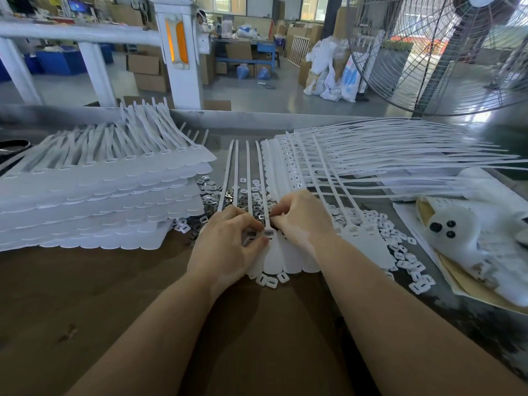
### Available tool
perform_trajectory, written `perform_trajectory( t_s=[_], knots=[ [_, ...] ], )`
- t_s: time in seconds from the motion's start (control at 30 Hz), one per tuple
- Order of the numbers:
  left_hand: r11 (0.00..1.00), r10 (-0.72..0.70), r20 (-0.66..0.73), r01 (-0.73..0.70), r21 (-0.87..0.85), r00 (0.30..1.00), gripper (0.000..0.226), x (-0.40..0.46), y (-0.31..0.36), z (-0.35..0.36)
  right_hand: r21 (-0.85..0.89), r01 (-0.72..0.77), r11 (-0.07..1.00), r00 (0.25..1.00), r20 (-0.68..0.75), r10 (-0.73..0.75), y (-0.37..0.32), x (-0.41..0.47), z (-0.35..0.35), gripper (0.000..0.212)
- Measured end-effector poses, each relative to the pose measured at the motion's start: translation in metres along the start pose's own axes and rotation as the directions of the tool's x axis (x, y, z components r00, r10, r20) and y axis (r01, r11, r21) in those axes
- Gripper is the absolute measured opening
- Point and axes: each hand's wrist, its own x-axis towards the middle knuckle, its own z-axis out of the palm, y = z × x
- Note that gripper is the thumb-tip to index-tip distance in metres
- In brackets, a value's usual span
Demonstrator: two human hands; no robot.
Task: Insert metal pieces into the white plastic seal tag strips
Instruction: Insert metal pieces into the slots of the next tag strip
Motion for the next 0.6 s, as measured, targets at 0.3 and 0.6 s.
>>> perform_trajectory(
  t_s=[0.3,0.6],
  knots=[
    [1.0,0.004,-0.003,-0.004,0.014,1.0,0.022,0.0,0.0,0.002,-0.081,0.023,0.996,1.0,0.009,-0.022,0.001,-0.001,-0.001,0.014],
    [1.0,-0.018,0.002,0.018,0.014,1.0,0.023,0.0,0.001,0.001,0.089,-0.029,0.996,0.989,0.15,0.015,-0.004,-0.001,-0.014,0.019]
  ],
)
